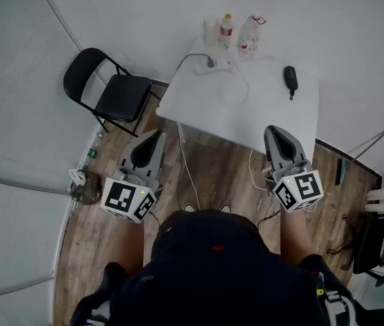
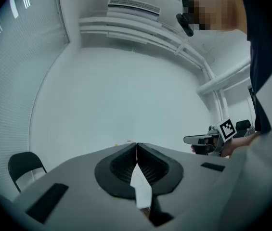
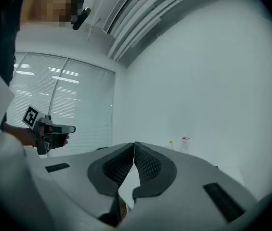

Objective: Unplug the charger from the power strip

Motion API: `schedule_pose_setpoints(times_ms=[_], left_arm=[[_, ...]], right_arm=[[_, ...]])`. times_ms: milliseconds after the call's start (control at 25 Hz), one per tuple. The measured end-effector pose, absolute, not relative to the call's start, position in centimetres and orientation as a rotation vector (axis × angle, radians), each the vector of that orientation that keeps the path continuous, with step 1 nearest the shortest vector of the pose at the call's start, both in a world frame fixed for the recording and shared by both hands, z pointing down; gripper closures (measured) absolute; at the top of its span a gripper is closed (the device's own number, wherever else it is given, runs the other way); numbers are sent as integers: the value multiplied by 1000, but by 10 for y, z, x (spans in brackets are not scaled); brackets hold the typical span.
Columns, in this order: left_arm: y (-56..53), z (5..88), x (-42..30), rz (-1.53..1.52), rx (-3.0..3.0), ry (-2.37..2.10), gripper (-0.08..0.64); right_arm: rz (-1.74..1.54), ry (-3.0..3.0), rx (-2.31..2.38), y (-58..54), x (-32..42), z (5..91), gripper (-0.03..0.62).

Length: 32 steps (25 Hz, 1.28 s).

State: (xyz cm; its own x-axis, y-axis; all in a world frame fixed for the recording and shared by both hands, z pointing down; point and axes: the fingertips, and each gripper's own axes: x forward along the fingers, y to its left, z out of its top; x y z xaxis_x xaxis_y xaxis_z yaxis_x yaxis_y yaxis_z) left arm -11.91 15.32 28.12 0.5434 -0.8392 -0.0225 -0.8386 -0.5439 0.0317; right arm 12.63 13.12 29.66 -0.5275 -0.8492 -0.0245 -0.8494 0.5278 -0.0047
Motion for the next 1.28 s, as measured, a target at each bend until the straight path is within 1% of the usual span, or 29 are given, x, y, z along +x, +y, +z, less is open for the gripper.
schedule_pose_setpoints(times_ms=[680,1120,1280], left_arm=[[144,299,-91,15,2720,-1453,537],[146,316,-32,122,2686,-1470,537],[144,326,-30,140,2653,-1476,537]], right_arm=[[-24,2737,-1444,128,144,305,568],[-142,2760,-1298,114,190,335,568],[-204,2759,-1269,110,190,352,568]])
